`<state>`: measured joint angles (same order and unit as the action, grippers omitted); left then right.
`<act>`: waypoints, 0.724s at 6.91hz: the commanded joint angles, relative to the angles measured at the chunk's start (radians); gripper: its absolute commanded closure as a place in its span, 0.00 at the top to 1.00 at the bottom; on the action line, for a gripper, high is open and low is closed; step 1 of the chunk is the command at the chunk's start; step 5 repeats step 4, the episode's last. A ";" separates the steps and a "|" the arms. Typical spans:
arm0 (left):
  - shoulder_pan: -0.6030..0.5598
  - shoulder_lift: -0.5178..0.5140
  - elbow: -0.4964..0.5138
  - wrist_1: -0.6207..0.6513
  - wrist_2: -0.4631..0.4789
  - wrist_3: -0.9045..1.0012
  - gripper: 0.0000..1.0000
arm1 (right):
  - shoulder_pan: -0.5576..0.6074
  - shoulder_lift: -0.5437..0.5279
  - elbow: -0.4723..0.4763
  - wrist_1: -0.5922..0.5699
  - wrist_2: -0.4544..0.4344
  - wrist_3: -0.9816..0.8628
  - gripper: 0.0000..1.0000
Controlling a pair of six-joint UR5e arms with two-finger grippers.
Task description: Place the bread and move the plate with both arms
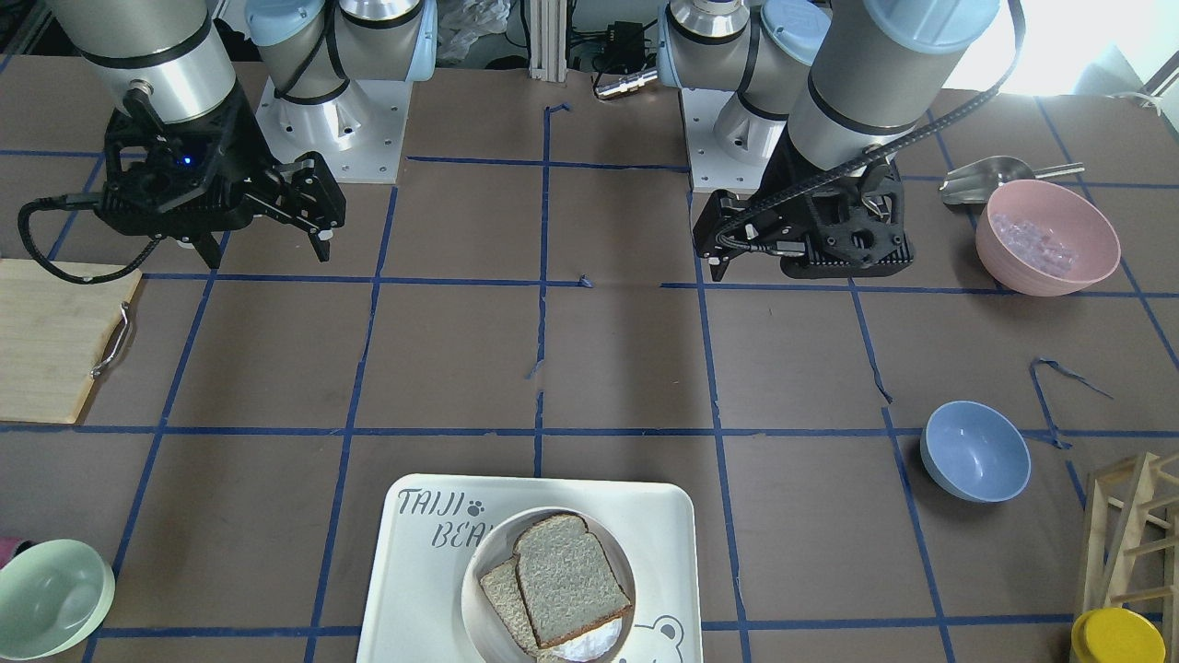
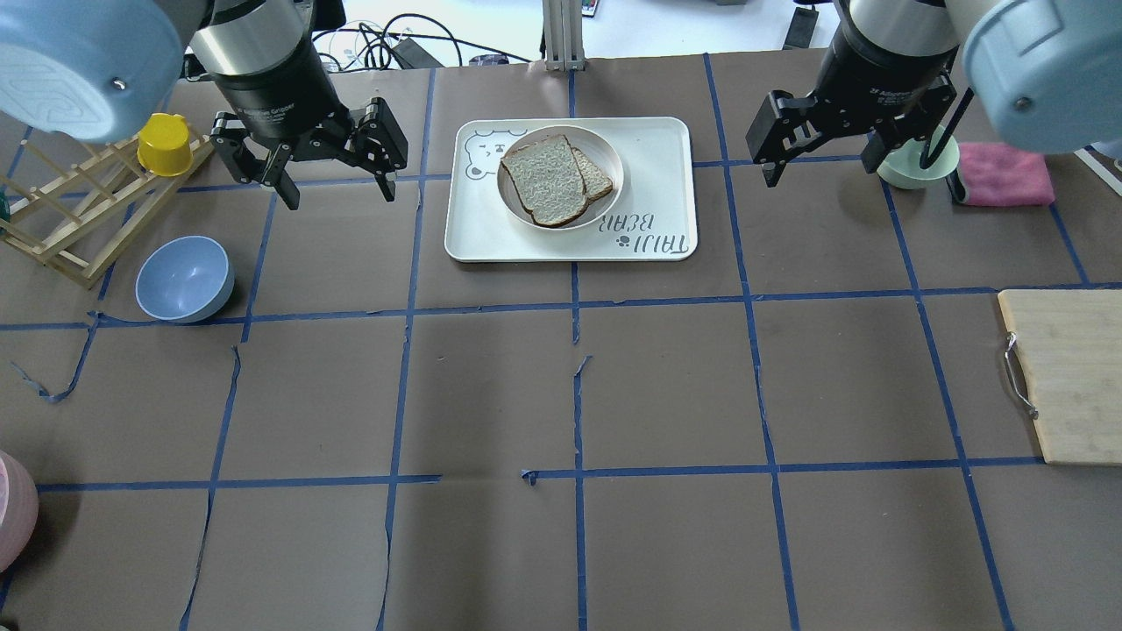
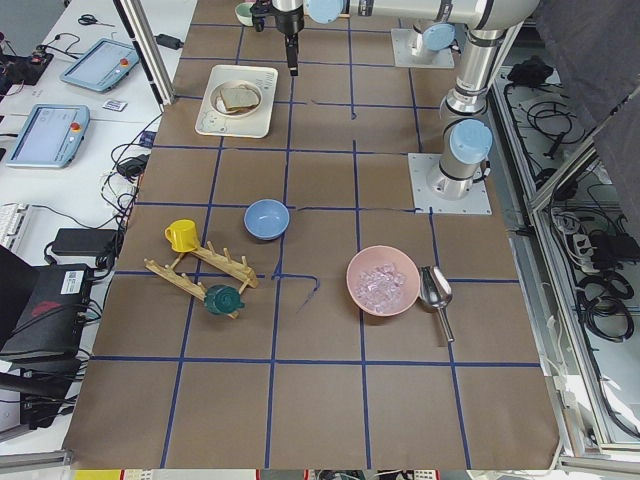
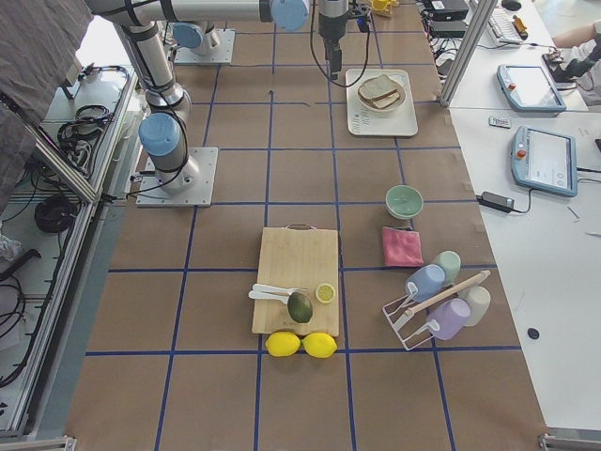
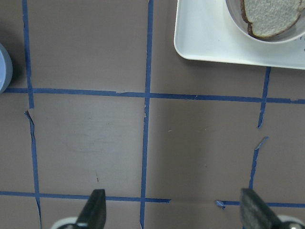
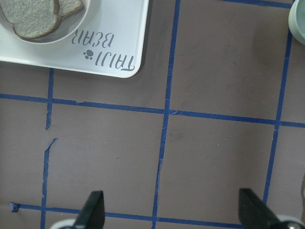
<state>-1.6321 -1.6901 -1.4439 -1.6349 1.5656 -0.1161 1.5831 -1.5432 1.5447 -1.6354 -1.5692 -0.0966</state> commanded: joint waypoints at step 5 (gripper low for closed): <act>0.000 0.023 -0.004 -0.017 -0.002 0.012 1.00 | 0.000 0.000 0.000 0.000 0.002 0.000 1.00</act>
